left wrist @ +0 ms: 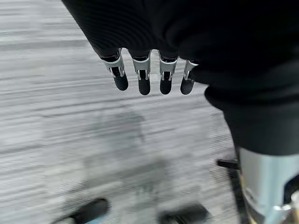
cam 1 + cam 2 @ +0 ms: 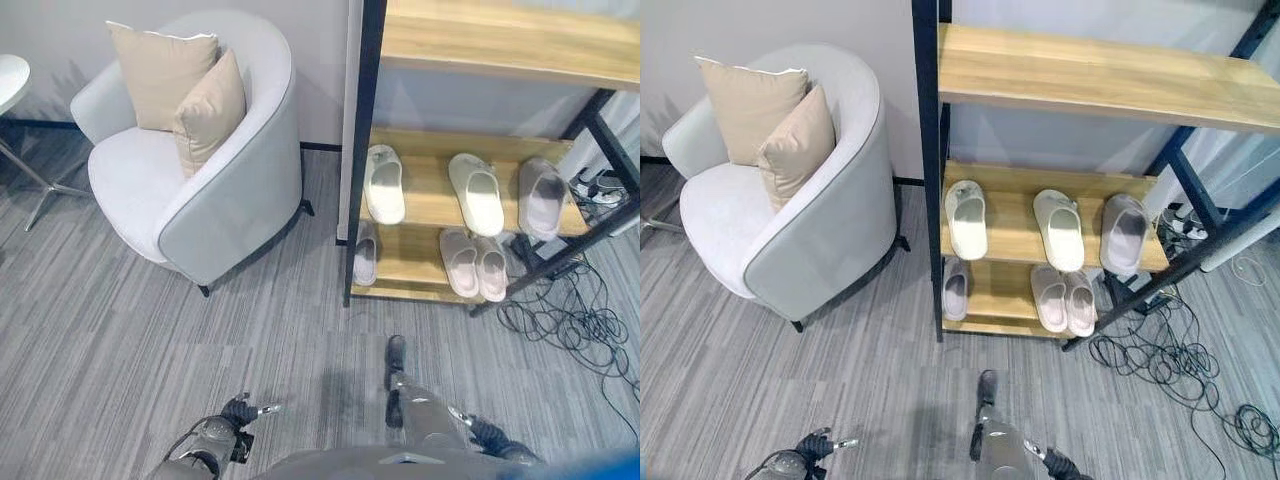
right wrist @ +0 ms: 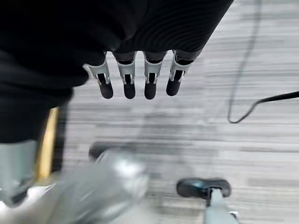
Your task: Arrange the slippers neatly on the shoe rack.
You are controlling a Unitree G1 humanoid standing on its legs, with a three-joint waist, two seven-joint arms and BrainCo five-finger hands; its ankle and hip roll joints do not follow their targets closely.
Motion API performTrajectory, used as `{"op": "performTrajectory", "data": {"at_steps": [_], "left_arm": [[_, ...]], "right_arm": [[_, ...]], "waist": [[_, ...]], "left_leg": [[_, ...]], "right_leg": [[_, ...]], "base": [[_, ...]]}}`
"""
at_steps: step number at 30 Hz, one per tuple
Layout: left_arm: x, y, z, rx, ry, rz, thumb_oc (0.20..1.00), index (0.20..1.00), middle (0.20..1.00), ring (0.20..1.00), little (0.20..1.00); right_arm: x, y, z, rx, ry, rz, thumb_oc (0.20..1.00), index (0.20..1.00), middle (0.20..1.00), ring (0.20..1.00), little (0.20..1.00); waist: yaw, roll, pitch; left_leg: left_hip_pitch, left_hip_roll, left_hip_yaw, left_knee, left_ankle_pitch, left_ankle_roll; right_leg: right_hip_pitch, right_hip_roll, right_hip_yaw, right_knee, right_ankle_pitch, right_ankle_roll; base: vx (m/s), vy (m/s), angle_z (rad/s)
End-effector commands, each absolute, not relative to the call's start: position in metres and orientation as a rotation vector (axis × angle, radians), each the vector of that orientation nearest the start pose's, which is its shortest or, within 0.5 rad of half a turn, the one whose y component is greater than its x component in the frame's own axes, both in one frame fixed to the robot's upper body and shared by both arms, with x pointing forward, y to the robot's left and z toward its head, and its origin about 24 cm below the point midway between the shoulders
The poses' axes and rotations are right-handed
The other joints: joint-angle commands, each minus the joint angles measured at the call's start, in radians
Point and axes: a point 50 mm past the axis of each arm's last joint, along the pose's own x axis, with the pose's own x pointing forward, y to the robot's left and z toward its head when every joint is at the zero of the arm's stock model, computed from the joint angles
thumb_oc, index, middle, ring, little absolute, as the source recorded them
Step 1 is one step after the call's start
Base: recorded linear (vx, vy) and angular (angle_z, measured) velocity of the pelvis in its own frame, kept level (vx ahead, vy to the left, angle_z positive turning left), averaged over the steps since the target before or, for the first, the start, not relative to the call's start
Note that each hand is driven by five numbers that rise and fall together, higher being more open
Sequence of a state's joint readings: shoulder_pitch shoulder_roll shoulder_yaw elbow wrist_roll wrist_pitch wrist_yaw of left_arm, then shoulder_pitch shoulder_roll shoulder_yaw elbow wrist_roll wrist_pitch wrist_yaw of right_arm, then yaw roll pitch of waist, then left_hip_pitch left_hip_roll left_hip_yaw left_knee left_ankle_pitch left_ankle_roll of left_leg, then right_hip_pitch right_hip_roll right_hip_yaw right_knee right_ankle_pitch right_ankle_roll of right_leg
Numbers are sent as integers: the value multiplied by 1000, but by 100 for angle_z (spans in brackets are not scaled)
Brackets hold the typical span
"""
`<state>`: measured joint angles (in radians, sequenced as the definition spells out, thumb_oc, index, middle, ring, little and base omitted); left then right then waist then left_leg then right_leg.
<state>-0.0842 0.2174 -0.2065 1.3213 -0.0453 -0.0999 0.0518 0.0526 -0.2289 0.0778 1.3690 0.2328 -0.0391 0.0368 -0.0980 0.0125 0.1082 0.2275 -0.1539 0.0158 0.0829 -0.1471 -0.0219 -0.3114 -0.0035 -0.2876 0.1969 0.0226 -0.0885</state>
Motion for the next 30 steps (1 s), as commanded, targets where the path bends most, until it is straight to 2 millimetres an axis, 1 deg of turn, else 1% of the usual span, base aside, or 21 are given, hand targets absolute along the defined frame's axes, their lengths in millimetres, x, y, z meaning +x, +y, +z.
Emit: {"op": "performTrajectory", "data": {"at_steps": [1, 2, 3, 4, 5, 6, 7, 10, 11, 12, 13, 16, 17, 18, 19, 24, 25, 26, 28, 29, 30], "left_arm": [[106, 230, -159, 373, 1143, 18, 1000, 1000, 1000, 1000, 1000], [105, 227, -160, 372, 1147, 8, 1000, 1000, 1000, 1000, 1000], [108, 226, -159, 380, 1138, 3, 1000, 1000, 1000, 1000, 1000], [117, 222, -157, 385, 1112, -15, 1000, 1000, 1000, 1000, 1000], [125, 220, -155, 393, 1082, -21, 1000, 1000, 1000, 1000, 1000], [131, 217, -153, 398, 1061, -30, 1000, 1000, 1000, 1000, 1000], [133, 214, -153, 396, 1054, -36, 1000, 1000, 1000, 1000, 1000], [140, 208, -152, 400, 1032, -54, 1000, 1000, 1000, 1000, 1000], [131, 208, -155, 384, 1058, -37, 1000, 1000, 1000, 1000, 1000], [126, 210, -157, 376, 1079, -25, 1000, 1000, 1000, 1000, 1000], [113, 215, -160, 378, 1128, -16, 1000, 1000, 1000, 1000, 1000], [99, 226, -162, 376, 1180, 19, 1000, 1000, 1000, 1000, 1000], [97, 234, -161, 370, 1188, 58, 1000, 1000, 1000, 1000, 1000], [96, 237, -160, 367, 1191, 70, 1000, 1000, 1000, 1000, 1000], [97, 241, -159, 370, 1186, 88, 1000, 1000, 1000, 1000, 1000], [102, 244, -157, 378, 1163, 99, 1000, 1000, 1000, 1000, 1000], [111, 240, -155, 412, 1125, 52, 1000, 1000, 1000, 1000, 1000], [121, 237, -152, 407, 1091, 53, 1000, 1000, 1000, 1000, 1000], [123, 236, -152, 383, 1084, 69, 1000, 1000, 1000, 1000, 1000], [132, 230, -150, 350, 1050, 86, 1000, 1000, 1000, 1000, 1000], [143, 227, -147, 248, 1012, 150, 1000, 1000, 1000, 1000, 1000]], "right_arm": [[71, -253, -161, -37, 1248, -254, 1000, 1000, 1000, 1000, 1000], [72, -257, -160, -44, 1244, -265, 1000, 1000, 1000, 1000, 1000], [76, -261, -158, -52, 1229, -275, 1000, 1000, 1000, 1000, 1000], [83, -262, -156, -101, 1217, -244, 1000, 1000, 1000, 1000, 1000], [92, -263, -154, -138, 1191, -217, 1000, 1000, 1000, 1000, 1000], [100, -262, -152, -166, 1172, -192, 1000, 1000, 1000, 1000, 1000], [104, -262, -151, -183, 1160, -182, 1000, 1000, 1000, 1000, 1000], [121, -259, -146, -200, 1104, -163, 1000, 1000, 1000, 1000, 1000], [133, -250, -144, -219, 1065, -120, 1000, 1000, 1000, 1000, 1000], [138, -246, -143, -230, 1050, -101, 1000, 1000, 1000, 1000, 1000], [133, -237, -147, -245, 1062, -56, 1000, 1000, 1000, 1000, 1000], [138, -227, -148, -260, 1056, -8, 1000, 1000, 1000, 1000, 1000], [143, -224, -147, -258, 1051, 0, 1000, 1000, 1000, 1000, 1000], [142, -224, -147, -254, 1055, -1, 1000, 1000, 1000, 1000, 1000], [141, -223, -148, -253, 1061, 0, 1000, 1000, 1000, 1000, 1000], [132, -225, -151, -233, 1094, -23, 1000, 1000, 1000, 1000, 1000], [128, -224, -153, -245, 1104, -11, 1000, 1000, 1000, 1000, 1000], [134, -224, -151, -260, 1081, -8, 1000, 1000, 1000, 1000, 1000], [140, -228, -147, -272, 1057, -5, 1000, 1000, 1000, 1000, 1000], [153, -232, -141, -277, 1016, -20, 1000, 1000, 1000, 1000, 1000], [159, -235, -138, -218, 986, -69, 1000, 1000, 1000, 1000, 1000]], "waist": [[30, -43, -9], [29, -37, -14], [31, -39, -10], [35, -47, -12], [42, -59, -11], [49, -65, -7], [53, -68, -5], [74, -84, 4], [97, -77, 3], [102, -73, 0], [104, -69, -18], [115, -58, -4], [134, -49, 17], [137, -42, 23], [137, -37, 29], [145, -32, 13], [161, -59, 4], [164, -73, 4], [164, -71, 11], [160, -64, 30], [155, -68, 34]], "left_leg": [[-139, 203, -35, -14, -20, -11], [-141, 219, -40, -8, -11, -22], [-168, 240, -42, 25, 28, -44], [-185, 273, -34, 57, 53, -62], [-197, 300, -5, 97, 76, -68], [-210, 297, 7, 101, 71, -60], [-213, 282, 11, 86, 54, -52], [-285, 184, -14, 95, 15, -25], [-283, 128, -57, 81, 4, -9], [-261, 116, -87, 43, 10, -1], [-241, 106, -101, -7, 24, 15], [-235, 112, -72, -33, 41, 34], [-245, 129, -43, -32, 49, 36], [-250, 136, -36, -30, 52, 39], [-258, 141, -40, -24, 57, 41], [-302, 149, -62, -4, 70, 38], [-338, 154, -80, 12, 81, 17], [-364, 171, -98, 21, 100, -5], [-373, 202, -115, 10, 136, -27], [-402, 217, -130, 3, 182, -45], [-412, 223, -113, 11, 179, -47]], "right_leg": [[199, -149, 110, -143, 15, 222], [204, -132, 104, -142, -5, 211], [207, -123, 92, -137, -17, 200], [216, -104, 69, -135, -38, 175], [241, -89, 46, -139, -60, 158], [257, -90, 35, -149, -63, 158], [266, -92, 30, -157, -62, 161], [283, -103, 29, -169, -57, 169], [278, -88, 50, -157, -61, 167], [279, -85, 55, -151, -55, 167], [281, -89, 61, -156, -49, 174], [232, -116, 39, -80, -36, 198], [198, -166, -52, -13, -22, 222], [198, -187, -82, 12, -25, 228], [203, -200, -72, 33, -33, 231], [249, -216, 95, 85, -28, 236], [320, -172, 145, -11, -103, 222], [339, -143, 126, -73, -139, 211], [348, -110, 111, -108, -147, 193], [351, -99, 84, -125, -145, 174], [334, -102, 66, -123, -136, 166]], "base": [[248, -429, -3], [111, -336, -25], [58, -325, -23], [63, -396, -15], [72, -354, -5], [43, -203, 0], [5, -65, 38], [-35, 1, 90], [-65, 113, 19], [-66, 207, -47], [-48, 172, -56], [-157, 120, -50], [-224, -5, -68], [-233, -58, -64], [-137, -78, -37], [-103, -194, 15], [-159, -576, 37], [-171, -625, 39], [-143, -399, 46], [-218, -293, 47], [-183, -182, 31]]}}
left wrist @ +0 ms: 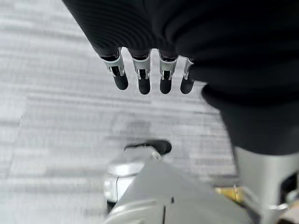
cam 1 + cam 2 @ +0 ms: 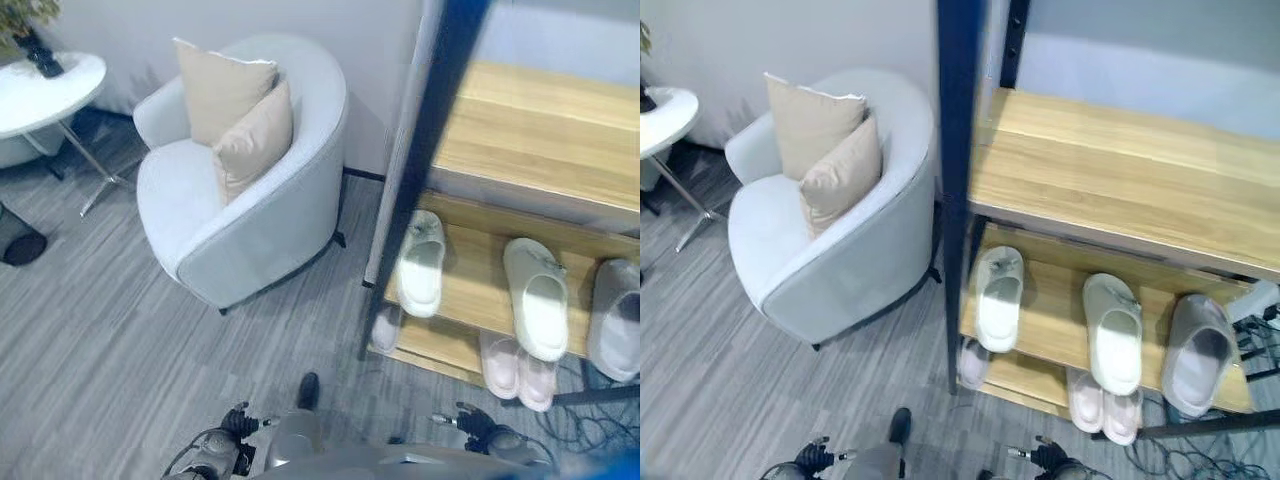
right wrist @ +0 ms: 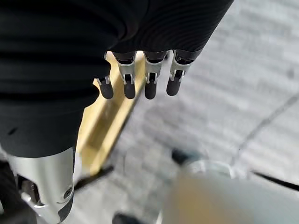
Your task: Arrange the slippers neatly on the shoe rack.
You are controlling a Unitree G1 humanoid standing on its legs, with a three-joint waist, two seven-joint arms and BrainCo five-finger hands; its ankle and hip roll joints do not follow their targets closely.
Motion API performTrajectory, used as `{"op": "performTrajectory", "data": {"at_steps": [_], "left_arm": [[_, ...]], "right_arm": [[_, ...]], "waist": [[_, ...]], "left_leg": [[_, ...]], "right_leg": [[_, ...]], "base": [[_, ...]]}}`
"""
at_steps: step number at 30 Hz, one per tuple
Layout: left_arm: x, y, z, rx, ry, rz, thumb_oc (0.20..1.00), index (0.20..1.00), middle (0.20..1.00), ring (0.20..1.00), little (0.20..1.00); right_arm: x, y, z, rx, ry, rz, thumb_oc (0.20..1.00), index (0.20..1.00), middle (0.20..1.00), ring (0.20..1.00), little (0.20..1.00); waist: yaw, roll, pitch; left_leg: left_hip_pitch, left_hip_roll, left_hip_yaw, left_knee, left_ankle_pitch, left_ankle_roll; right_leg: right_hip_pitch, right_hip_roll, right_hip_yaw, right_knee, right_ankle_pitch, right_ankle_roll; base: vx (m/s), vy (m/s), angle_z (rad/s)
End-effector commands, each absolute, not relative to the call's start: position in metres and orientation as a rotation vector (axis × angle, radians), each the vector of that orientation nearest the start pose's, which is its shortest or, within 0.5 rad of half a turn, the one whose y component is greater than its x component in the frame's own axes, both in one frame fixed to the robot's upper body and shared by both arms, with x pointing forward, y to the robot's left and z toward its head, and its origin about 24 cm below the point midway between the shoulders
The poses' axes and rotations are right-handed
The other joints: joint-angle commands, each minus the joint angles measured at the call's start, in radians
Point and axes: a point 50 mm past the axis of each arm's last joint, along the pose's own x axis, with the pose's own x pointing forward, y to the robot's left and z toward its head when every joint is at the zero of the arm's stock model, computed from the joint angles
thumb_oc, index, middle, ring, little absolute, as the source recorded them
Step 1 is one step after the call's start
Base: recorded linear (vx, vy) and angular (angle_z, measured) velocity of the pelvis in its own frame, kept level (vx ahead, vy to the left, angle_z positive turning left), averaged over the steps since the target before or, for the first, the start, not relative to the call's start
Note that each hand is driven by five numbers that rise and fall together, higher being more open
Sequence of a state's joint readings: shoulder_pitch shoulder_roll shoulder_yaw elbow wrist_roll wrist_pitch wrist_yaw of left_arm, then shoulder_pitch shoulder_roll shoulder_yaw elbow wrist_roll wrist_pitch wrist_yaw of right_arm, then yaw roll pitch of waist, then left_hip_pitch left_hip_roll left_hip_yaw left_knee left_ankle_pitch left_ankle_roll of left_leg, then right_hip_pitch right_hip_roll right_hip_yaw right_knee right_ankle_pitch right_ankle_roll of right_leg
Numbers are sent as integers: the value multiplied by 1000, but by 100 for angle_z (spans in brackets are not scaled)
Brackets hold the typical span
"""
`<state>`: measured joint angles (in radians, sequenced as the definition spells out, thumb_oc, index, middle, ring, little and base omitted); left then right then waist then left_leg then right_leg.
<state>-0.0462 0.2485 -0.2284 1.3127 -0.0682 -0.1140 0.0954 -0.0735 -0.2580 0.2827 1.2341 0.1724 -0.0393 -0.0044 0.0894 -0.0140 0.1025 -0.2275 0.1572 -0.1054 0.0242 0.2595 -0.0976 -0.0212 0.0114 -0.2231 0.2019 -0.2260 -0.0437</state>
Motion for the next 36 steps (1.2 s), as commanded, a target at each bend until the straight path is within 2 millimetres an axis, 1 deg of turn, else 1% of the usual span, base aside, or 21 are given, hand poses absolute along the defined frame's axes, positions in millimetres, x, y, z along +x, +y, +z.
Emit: {"op": "performTrajectory", "data": {"at_steps": [1, 2, 3, 5, 6, 11, 14, 17, 18, 19, 20, 21, 22, 23, 24, 27, 28, 30, 33, 34, 36], "left_arm": [[143, 227, -147, 248, 1011, 150, 1000, 1000, 1000, 1000, 1000], [141, 225, -149, 207, 1019, 168, 1000, 1000, 1000, 1000, 1000], [136, 223, -151, 213, 1039, 156, 1000, 1000, 1000, 1000, 1000], [121, 218, -157, 227, 1088, 126, 1000, 1000, 1000, 1000, 1000], [112, 217, -160, 251, 1124, 107, 1000, 1000, 1000, 1000, 1000], [110, 224, -159, 281, 1124, 102, 1000, 1000, 1000, 1000, 1000], [109, 226, -159, 312, 1127, 82, 1000, 1000, 1000, 1000, 1000], [109, 225, -159, 339, 1128, 55, 1000, 1000, 1000, 1000, 1000], [113, 223, -158, 354, 1115, 35, 1000, 1000, 1000, 1000, 1000], [113, 223, -158, 354, 1115, 35, 1000, 1000, 1000, 1000, 1000], [122, 222, -156, 360, 1088, 32, 1000, 1000, 1000, 1000, 1000], [123, 222, -156, 366, 1087, 29, 1000, 1000, 1000, 1000, 1000], [123, 224, -155, 377, 1084, 24, 1000, 1000, 1000, 1000, 1000], [120, 224, -156, 378, 1090, 25, 1000, 1000, 1000, 1000, 1000], [116, 228, -156, 384, 1101, 35, 1000, 1000, 1000, 1000, 1000], [110, 234, -156, 392, 1112, 49, 1000, 1000, 1000, 1000, 1000], [109, 235, -156, 389, 1117, 56, 1000, 1000, 1000, 1000, 1000], [100, 234, -159, 393, 1147, 49, 1000, 1000, 1000, 1000, 1000], [93, 230, -162, 403, 1166, 24, 1000, 1000, 1000, 1000, 1000], [91, 226, -163, 412, 1172, 1, 1000, 1000, 1000, 1000, 1000], [91, 220, -164, 415, 1169, -23, 1000, 1000, 1000, 1000, 1000]], "right_arm": [[159, -235, -138, -218, 986, -69, 1000, 1000, 1000, 1000, 1000], [156, -236, -139, -191, 990, -89, 1000, 1000, 1000, 1000, 1000], [152, -237, -140, -188, 1001, -90, 1000, 1000, 1000, 1000, 1000], [144, -235, -144, -195, 1027, -78, 1000, 1000, 1000, 1000, 1000], [141, -234, -145, -211, 1037, -67, 1000, 1000, 1000, 1000, 1000], [137, -231, -147, -202, 1046, -58, 1000, 1000, 1000, 1000, 1000], [139, -227, -147, -209, 1041, -41, 1000, 1000, 1000, 1000, 1000], [147, -225, -144, -186, 1012, -49, 1000, 1000, 1000, 1000, 1000], [154, -224, -141, -187, 988, -48, 1000, 1000, 1000, 1000, 1000], [154, -224, -141, -187, 988, -48, 1000, 1000, 1000, 1000, 1000], [172, -220, -134, -200, 931, -38, 1000, 1000, 1000, 1000, 1000], [177, -218, -132, -210, 914, -32, 1000, 1000, 1000, 1000, 1000], [186, -215, -127, -227, 879, -16, 1000, 1000, 1000, 1000, 1000], [188, -216, -126, -230, 872, -21, 1000, 1000, 1000, 1000, 1000], [194, -216, -122, -237, 845, -22, 1000, 1000, 1000, 1000, 1000], [193, -218, -121, -244, 838, -24, 1000, 1000, 1000, 1000, 1000], [193, -217, -122, -245, 838, -20, 1000, 1000, 1000, 1000, 1000], [193, -216, -122, -247, 841, -9, 1000, 1000, 1000, 1000, 1000], [193, -211, -122, -228, 834, 9, 1000, 1000, 1000, 1000, 1000], [192, -205, -124, -219, 836, 35, 1000, 1000, 1000, 1000, 1000], [189, -199, -125, -207, 834, 64, 1000, 1000, 1000, 1000, 1000]], "waist": [[-33, -42, 40], [-38, -48, 32], [-42, -47, 25], [-54, -26, 0], [-59, -18, -21], [-55, -24, -23], [-52, -26, -25], [-58, -24, -22], [-62, -22, -13], [-62, -22, -13], [-61, -15, 14], [-55, -13, 16], [-39, -7, 26], [-27, -3, 24], [-16, 0, 23], [-15, -14, 14], [-12, -18, 8], [-15, -23, -8], [-21, -23, -14], [-22, -21, -16], [-23, -16, -20]], "left_leg": [[43, -88, 8, 70, -228, 29], [59, -95, 7, 96, -258, 28], [75, -99, 0, 98, -276, 28], [124, -94, -9, 41, -280, 31], [142, -116, -27, 17, -284, 38], [155, -137, -15, 37, -309, 56], [169, -152, -1, 32, -325, 71], [160, -170, 23, 33, -336, 84], [149, -178, 35, 34, -339, 91], [148, -178, 36, 34, -339, 91], [122, -180, 65, 36, -338, 98], [111, -177, 86, 31, -337, 101], [101, -158, 122, 20, -330, 102], [96, -148, 139, 16, -325, 100], [93, -140, 154, 10, -312, 97], [102, -148, 157, 16, -316, 97], [103, -149, 160, 20, -320, 96], [115, -142, 156, 12, -314, 90], [138, -130, 146, -27, -292, 79], [149, -124, 134, -54, -275, 72], [166, -121, 119, -96, -251, 63]], "right_leg": [[44, -116, 2, -128, 113, 121], [34, -122, -12, -130, 123, 114], [32, -122, -12, -130, 121, 113], [33, -108, -8, -125, 113, 112], [45, -109, 3, -128, 118, 118], [77, -130, 15, -140, 125, 128], [81, -148, 28, -148, 139, 146], [63, -174, 45, -152, 157, 167], [44, -189, 55, -154, 171, 178], [44, -189, 55, -153, 171, 178], [-10, -213, 57, -141, 205, 198], [-14, -227, 45, -153, 223, 204], [-35, -252, -24, -137, 243, 206], [-23, -264, -76, -133, 238, 205], [2, -277, -117, -99, 230, 203], [26, -270, -62, -137, 224, 210], [29, -270, -54, -160, 229, 213], [42, -260, -55, -204, 243, 218], [64, -242, -67, -236, 243, 215], [74, -232, -79, -246, 236, 212], [92, -217, -94, -273, 233, 208]], "base": [[-113, -68, 55], [-48, -21, 43], [-26, 3, 30], [112, 91, 17], [143, 111, 21], [72, 113, -6], [35, 138, -21], [-18, 192, -26], [-48, 130, -28], [-196, 168, -23], [-213, 98, -17], [-306, 110, -30], [-182, 43, -64], [-172, 30, -154], [-87, 13, -141], [-13, -64, -47], [17, -142, -19], [50, -192, 3], [38, -150, 1], [14, -118, 3], [11, -105, 21]]}}
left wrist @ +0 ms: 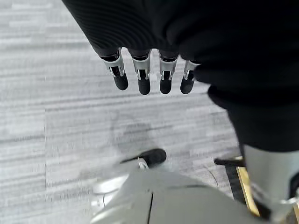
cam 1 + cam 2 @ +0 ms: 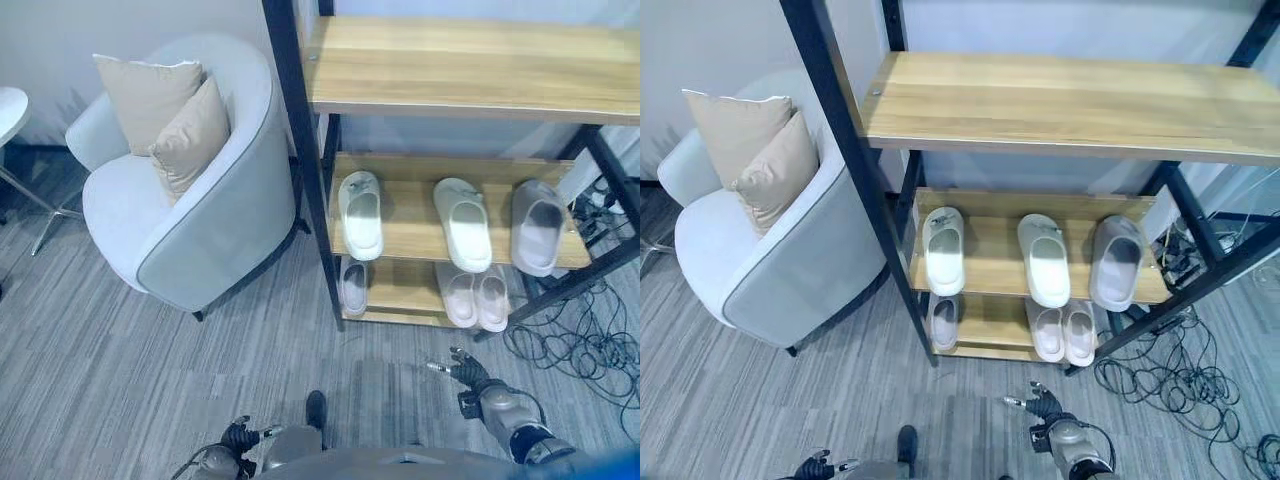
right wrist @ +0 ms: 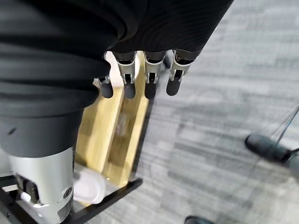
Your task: Arrange the slippers neatly on the shoe rack.
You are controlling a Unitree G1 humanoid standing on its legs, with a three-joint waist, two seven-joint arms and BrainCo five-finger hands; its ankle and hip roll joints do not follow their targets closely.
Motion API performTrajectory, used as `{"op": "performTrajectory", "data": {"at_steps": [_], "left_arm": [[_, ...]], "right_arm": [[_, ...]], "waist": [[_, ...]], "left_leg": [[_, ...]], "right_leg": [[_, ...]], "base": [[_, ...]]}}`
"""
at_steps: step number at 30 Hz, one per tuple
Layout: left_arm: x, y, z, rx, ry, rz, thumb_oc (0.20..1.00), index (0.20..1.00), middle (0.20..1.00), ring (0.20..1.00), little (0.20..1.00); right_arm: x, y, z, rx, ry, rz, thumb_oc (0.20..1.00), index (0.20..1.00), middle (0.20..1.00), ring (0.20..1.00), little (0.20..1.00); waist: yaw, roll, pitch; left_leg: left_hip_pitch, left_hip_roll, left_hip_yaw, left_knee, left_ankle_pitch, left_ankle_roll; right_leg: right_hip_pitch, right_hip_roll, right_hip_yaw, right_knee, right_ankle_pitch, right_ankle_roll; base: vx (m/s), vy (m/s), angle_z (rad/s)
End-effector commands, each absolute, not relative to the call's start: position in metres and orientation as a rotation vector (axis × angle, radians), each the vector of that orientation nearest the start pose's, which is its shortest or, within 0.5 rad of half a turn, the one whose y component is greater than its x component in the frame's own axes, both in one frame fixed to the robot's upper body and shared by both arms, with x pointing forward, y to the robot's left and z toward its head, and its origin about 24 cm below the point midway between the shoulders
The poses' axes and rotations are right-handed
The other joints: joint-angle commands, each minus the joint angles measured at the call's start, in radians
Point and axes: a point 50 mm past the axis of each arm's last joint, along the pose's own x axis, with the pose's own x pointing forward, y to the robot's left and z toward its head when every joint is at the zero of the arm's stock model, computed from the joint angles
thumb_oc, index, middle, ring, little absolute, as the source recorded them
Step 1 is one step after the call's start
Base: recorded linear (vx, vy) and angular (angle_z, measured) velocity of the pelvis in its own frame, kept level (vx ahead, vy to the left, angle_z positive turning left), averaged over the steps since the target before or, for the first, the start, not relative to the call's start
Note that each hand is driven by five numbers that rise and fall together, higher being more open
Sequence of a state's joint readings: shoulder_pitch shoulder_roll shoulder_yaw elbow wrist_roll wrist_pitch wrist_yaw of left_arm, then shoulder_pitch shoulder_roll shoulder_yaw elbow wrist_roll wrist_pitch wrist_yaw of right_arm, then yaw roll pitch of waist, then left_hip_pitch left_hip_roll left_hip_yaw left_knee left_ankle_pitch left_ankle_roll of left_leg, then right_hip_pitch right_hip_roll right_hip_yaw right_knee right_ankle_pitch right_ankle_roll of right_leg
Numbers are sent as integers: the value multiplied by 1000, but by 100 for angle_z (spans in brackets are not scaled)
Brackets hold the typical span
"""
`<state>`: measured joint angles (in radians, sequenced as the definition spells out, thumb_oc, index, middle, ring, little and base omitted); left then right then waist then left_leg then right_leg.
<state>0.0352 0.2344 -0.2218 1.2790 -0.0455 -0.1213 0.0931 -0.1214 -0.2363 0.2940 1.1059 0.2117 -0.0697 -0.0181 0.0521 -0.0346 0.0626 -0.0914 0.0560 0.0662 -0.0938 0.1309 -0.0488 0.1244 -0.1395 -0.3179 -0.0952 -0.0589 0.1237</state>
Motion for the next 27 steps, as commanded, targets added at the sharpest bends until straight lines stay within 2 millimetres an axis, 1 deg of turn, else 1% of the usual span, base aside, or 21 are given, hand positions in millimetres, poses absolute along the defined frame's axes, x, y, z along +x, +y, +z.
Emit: {"op": "performTrajectory", "data": {"at_steps": [1, 2, 4, 5, 6, 7, 8, 9, 11, 12, 13, 14, 16, 17, 18, 19, 24, 25, 27], "left_arm": [[92, 218, -164, 416, 1166, -32, 1000, 1000, 1000, 1000, 1000], [95, 213, -164, 423, 1152, -57, 1000, 1000, 1000, 1000, 1000], [99, 210, -164, 435, 1135, -80, 1000, 1000, 1000, 1000, 1000], [95, 209, -165, 413, 1135, -62, 1000, 1000, 1000, 1000, 1000], [100, 209, -163, 420, 1117, -76, 1000, 1000, 1000, 1000, 1000], [100, 209, -163, 420, 1117, -76, 1000, 1000, 1000, 1000, 1000], [105, 210, -161, 408, 1094, -67, 1000, 1000, 1000, 1000, 1000], [104, 216, -160, 426, 1087, -73, 1000, 1000, 1000, 1000, 1000], [97, 218, -161, 442, 1106, -89, 1000, 1000, 1000, 1000, 1000], [96, 218, -162, 447, 1107, -95, 1000, 1000, 1000, 1000, 1000], [93, 216, -163, 462, 1112, -113, 1000, 1000, 1000, 1000, 1000], [92, 215, -163, 462, 1114, -112, 1000, 1000, 1000, 1000, 1000], [89, 213, -164, 460, 1121, -117, 1000, 1000, 1000, 1000, 1000], [84, 211, -166, 451, 1133, -117, 1000, 1000, 1000, 1000, 1000], [83, 210, -166, 444, 1135, -110, 1000, 1000, 1000, 1000, 1000], [82, 207, -167, 431, 1141, -102, 1000, 1000, 1000, 1000, 1000], [79, 203, -168, 427, 1150, -104, 1000, 1000, 1000, 1000, 1000], [78, 202, -168, 428, 1148, -109, 1000, 1000, 1000, 1000, 1000], [79, 201, -168, 431, 1143, -112, 1000, 1000, 1000, 1000, 1000]], "right_arm": [[189, -197, -125, -202, 830, 79, 1000, 1000, 1000, 1000, 1000], [189, -189, -125, -191, 823, 115, 1000, 1000, 1000, 1000, 1000], [191, -181, -125, -182, 813, 150, 1000, 1000, 1000, 1000, 1000], [200, -173, -99, -362, 578, 339, 1000, 1000, 1000, 1000, 1000], [173, -178, -124, -219, 778, 271, 1000, 1000, 1000, 1000, 1000], [174, -178, -124, -218, 778, 271, 1000, 1000, 1000, 1000, 1000], [176, -172, -114, -190, 702, 320, 1000, 1000, 1000, 1000, 1000], [163, -159, -97, -190, 622, 521, 1000, 1000, 1000, 1000, 1000], [162, -150, -83, -205, 560, 661, 1000, 1000, 1000, 1000, 1000], [163, -149, -81, -213, 552, 686, 1000, 1000, 1000, 1000, 1000], [179, -139, -65, -209, 463, 723, 1000, 1000, 1000, 1000, 1000], [186, -137, -56, -200, 415, 722, 1000, 1000, 1000, 1000, 1000], [201, -138, -30, -202, 279, 704, 1000, 1000, 1000, 1000, 1000], [216, -147, -3, -261, 141, 636, 1000, 1000, 1000, 1000, 1000], [221, -151, 5, -289, 95, 602, 1000, 1000, 1000, 1000, 1000], [230, -159, 18, -348, 18, 516, 1000, 1000, 1000, 1000, 1000], [249, -174, 47, -463, -128, 349, 1000, 1000, 1000, 1000, 1000], [256, -183, 56, -544, -176, 275, 1000, 1000, 1000, 1000, 1000], [264, -193, 62, -604, -198, 187, 1000, 1000, 1000, 1000, 1000]], "waist": [[15, 7, 18], [18, 10, 16], [22, 14, 16], [14, 17, 28], [1, 18, 30], [1, 18, 28], [-3, 16, 32], [-18, 13, 37], [-18, 11, 31], [-17, 12, 30], [-7, 14, 22], [-6, 14, 21], [-6, 13, 14], [-9, 12, 10], [-9, 12, 9], [-8, 12, 6], [4, 8, 5], [11, 6, 5], [19, 3, 5]], "left_leg": [[31, -18, -57, 15, -117, 12], [30, -18, -66, 7, -110, 8], [27, -18, -73, 7, -106, 5], [32, -17, -67, 7, -104, 3], [28, -16, -65, 7, -104, 0], [24, -17, -66, 7, -102, 1], [22, -17, -66, 7, -103, 1], [28, -12, -54, 7, -105, -6], [35, -12, -54, 7, -111, -9], [38, -13, -55, 7, -113, -9], [44, -15, -61, 7, -118, -8], [45, -15, -62, 7, -118, -8], [43, -17, -65, 7, -119, -8], [39, -18, -68, 7, -118, -8], [37, -17, -70, 7, -117, -8], [31, -17, -73, 7, -116, -7], [19, -18, -83, 7, -112, -4], [15, -19, -87, 7, -112, -4], [10, -19, -91, 7, -112, -3]], "right_leg": [[-50, -63, -5, 17, 66, 40], [-43, -58, -12, 8, 64, 39], [-40, -58, -22, 8, 59, 38], [-38, -58, -17, 8, 60, 41], [-41, -58, -16, 8, 61, 40], [-44, -58, -17, 8, 62, 41], [-48, -58, -14, 8, 64, 41], [-51, -57, -1, 8, 67, 44], [-44, -58, 0, 8, 63, 46], [-41, -59, -1, 8, 61, 47], [-31, -62, -8, 8, 58, 49], [-29, -62, -9, 8, 57, 48], [-25, -63, -15, 8, 56, 49], [-24, -63, -24, 9, 58, 50], [-25, -63, -27, 9, 58, 50], [-28, -63, -32, 9, 60, 51], [-37, -61, -37, 8, 63, 51], [-39, -60, -41, 8, 62, 51], [-43, -59, -43, 8, 61, 51]], "base": [[-7, -75, 25], [-24, -41, 13], [-41, -12, 16], [-66, 17, 15], [-55, 21, 9], [-61, 7, 10], [-78, 17, 10], [-75, 16, 10], [-12, 17, -10], [41, 33, -13], [36, 32, -11], [44, 38, 4], [20, 28, 9], [9, 22, 15], [10, 29, 10], [6, 19, 10], [7, 6, 8], [18, -2, 4], [0, 0, 0]]}}
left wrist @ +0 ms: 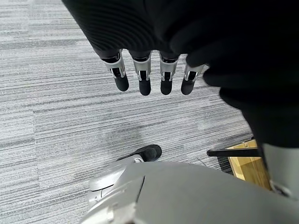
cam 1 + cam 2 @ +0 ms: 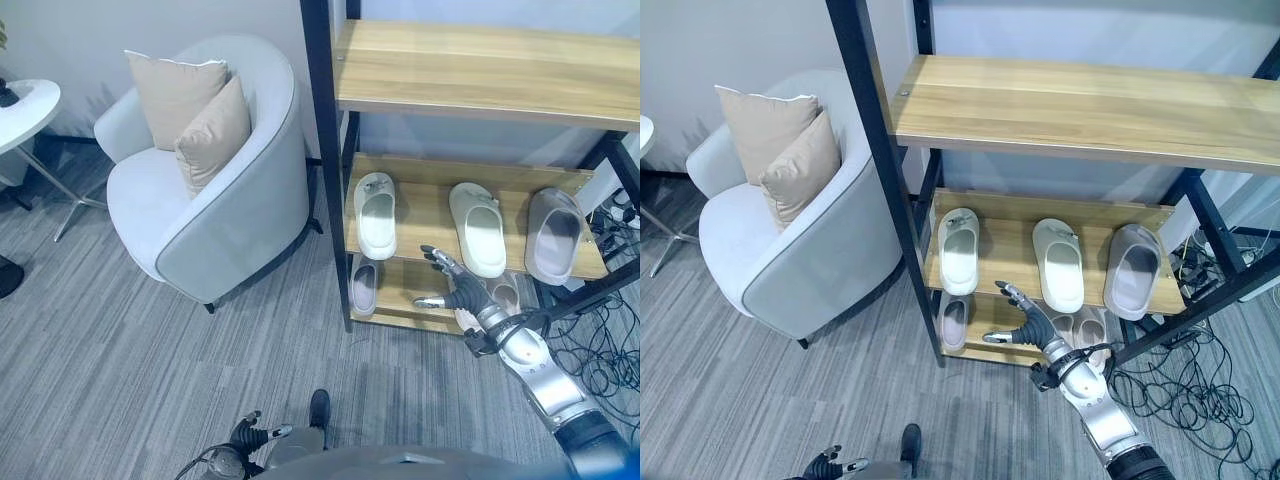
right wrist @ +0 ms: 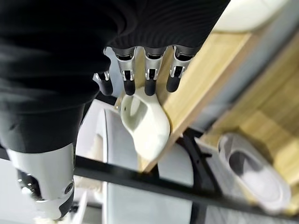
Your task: Arrange the slippers neatly on the shoe rack.
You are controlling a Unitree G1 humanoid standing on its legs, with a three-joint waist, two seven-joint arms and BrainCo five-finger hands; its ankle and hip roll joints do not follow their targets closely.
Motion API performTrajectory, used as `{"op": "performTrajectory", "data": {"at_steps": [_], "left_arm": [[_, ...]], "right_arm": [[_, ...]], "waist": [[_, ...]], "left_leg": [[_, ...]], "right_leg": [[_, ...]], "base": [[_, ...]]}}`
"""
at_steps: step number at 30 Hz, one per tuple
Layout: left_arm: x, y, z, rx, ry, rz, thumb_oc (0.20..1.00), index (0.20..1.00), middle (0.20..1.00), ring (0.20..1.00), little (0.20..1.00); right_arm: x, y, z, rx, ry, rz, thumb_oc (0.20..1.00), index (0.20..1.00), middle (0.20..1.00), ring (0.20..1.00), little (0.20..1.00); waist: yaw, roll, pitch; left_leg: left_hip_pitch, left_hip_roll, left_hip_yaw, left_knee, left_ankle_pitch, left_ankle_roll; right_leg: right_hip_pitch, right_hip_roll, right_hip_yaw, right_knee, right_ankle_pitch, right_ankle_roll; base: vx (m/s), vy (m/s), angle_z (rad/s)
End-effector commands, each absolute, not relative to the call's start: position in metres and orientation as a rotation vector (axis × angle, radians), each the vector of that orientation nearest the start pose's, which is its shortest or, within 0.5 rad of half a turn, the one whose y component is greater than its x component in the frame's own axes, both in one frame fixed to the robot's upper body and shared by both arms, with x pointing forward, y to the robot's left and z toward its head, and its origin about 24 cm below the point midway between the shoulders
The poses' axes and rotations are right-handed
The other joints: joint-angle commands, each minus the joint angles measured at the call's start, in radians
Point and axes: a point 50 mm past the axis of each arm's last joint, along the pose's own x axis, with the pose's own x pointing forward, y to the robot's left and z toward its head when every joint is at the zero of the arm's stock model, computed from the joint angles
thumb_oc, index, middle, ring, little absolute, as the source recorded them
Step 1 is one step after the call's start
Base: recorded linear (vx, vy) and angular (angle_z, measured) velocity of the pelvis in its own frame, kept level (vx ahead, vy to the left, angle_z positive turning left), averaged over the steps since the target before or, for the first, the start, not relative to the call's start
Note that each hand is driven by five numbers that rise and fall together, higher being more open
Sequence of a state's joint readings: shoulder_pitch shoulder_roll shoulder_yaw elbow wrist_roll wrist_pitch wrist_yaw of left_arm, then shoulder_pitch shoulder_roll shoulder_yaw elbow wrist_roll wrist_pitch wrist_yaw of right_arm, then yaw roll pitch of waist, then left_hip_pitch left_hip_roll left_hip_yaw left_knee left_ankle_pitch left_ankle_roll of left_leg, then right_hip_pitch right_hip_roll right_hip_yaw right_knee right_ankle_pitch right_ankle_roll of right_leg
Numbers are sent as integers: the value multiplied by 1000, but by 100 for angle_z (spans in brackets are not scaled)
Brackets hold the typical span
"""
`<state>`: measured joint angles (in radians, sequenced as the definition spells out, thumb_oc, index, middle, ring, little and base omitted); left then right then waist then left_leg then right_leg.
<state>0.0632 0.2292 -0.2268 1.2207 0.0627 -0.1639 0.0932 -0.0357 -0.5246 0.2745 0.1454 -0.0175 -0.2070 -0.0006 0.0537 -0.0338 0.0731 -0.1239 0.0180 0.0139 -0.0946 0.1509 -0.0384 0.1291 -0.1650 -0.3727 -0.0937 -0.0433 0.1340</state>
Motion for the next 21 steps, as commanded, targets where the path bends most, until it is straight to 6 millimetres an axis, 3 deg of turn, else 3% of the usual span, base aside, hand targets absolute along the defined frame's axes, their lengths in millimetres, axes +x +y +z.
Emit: {"op": "performTrajectory", "data": {"at_steps": [1, 3, 7, 8, 17, 21], "left_arm": [[80, 201, -168, 435, 1134, -106, 1000, 1000, 1000, 1000, 1000], [81, 202, -167, 439, 1131, -107, 1000, 1000, 1000, 1000, 1000], [81, 205, -166, 467, 1120, -111, 1000, 1000, 1000, 1000, 1000], [81, 205, -166, 467, 1120, -111, 1000, 1000, 1000, 1000, 1000], [91, 206, -163, 479, 1068, -104, 1000, 1000, 1000, 1000, 1000], [92, 204, -163, 473, 1064, -101, 1000, 1000, 1000, 1000, 1000]], "right_arm": [[272, -211, 71, -676, -226, 62, 1000, 1000, 1000, 1000, 1000], [274, -218, 74, -708, -234, 14, 1000, 1000, 1000, 1000, 1000], [283, -258, 95, -844, -267, -220, 1000, 1000, 1000, 1000, 1000], [283, -258, 95, -844, -267, -220, 1000, 1000, 1000, 1000, 1000], [298, -321, 113, -919, -182, -502, 1000, 1000, 1000, 1000, 1000], [300, -327, 117, -894, -177, -531, 1000, 1000, 1000, 1000, 1000]], "waist": [[28, 0, -2], [32, -1, 0], [48, 0, 13], [48, 0, 13], [70, 17, 47], [71, 22, 57]], "left_leg": [[38, 17, -42, 7, -132, -13], [37, 17, -43, 7, -131, -13], [21, 13, -53, 7, -127, -14], [21, 13, -53, 7, -127, -14], [-31, 6, -75, 7, -106, -22], [-46, 4, -78, 7, -101, -25]], "right_leg": [[-50, -33, 10, 6, 44, 41], [-52, -33, 9, 6, 44, 42], [-62, -30, 6, 6, 42, 41], [-62, -30, 6, 6, 42, 41], [-96, -28, -17, 6, 43, 40], [-110, -29, -18, 6, 46, 41]], "base": [[0, 0, 0], [15, -3, 1], [19, -16, 6], [29, -25, 16], [9, -16, 2], [8, -18, 4]]}}
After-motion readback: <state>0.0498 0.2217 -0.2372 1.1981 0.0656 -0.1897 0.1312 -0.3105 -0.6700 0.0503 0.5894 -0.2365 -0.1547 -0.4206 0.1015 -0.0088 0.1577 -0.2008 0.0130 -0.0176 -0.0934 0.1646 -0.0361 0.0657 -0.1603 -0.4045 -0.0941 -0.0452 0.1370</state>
